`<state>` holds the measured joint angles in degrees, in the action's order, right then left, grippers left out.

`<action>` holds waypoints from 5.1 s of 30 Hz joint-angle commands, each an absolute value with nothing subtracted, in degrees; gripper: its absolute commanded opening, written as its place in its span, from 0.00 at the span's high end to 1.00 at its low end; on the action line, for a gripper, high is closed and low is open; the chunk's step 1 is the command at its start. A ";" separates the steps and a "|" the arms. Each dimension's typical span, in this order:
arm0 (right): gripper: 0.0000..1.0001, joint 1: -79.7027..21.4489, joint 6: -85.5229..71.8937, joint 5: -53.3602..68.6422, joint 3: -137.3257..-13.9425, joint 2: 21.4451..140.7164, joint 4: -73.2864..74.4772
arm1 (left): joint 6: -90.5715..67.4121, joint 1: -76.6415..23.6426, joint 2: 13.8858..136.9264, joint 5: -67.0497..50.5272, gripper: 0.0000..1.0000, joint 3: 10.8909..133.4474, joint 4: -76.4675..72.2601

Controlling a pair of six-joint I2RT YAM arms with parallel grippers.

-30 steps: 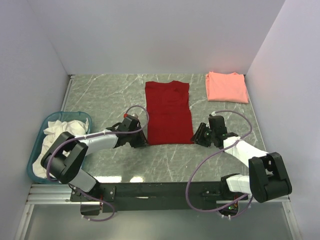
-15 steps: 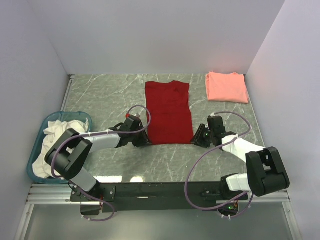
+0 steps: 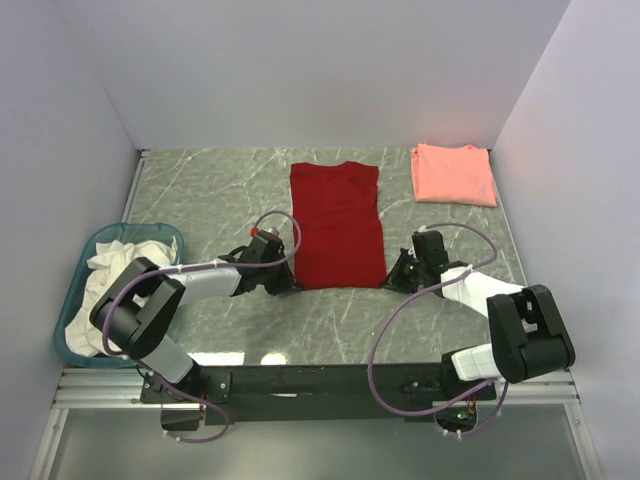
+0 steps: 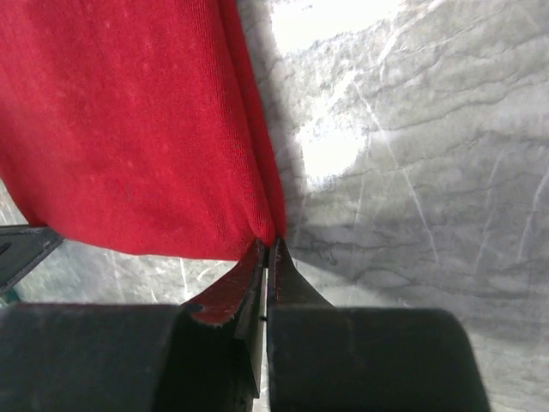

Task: Fold and stack the t-shirts
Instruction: Fold the tshirt

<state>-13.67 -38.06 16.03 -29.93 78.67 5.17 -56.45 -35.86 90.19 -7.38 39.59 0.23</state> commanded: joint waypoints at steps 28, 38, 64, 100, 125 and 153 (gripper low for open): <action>1.00 -21.36 -45.53 24.78 -8.97 13.12 34.96 | -74.26 -59.14 36.57 6.06 0.99 16.61 22.39; 1.00 -21.45 -42.72 20.57 -18.36 17.65 36.39 | -73.13 -61.00 35.85 12.56 0.99 25.56 30.48; 1.00 -18.99 -36.39 14.50 -53.52 59.21 23.91 | -49.93 -36.84 62.22 6.25 1.00 57.47 31.12; 0.82 -9.23 -34.28 27.51 -108.26 124.00 26.98 | -40.96 -12.22 109.76 -12.22 1.00 88.93 29.18; 0.60 -20.74 -30.94 15.12 -81.74 110.21 18.11 | -46.58 -26.27 106.61 -11.16 0.99 74.97 18.55; 0.62 -29.71 -39.11 12.66 -43.15 89.13 3.69 | -51.59 -34.28 85.09 -0.80 0.97 46.41 15.90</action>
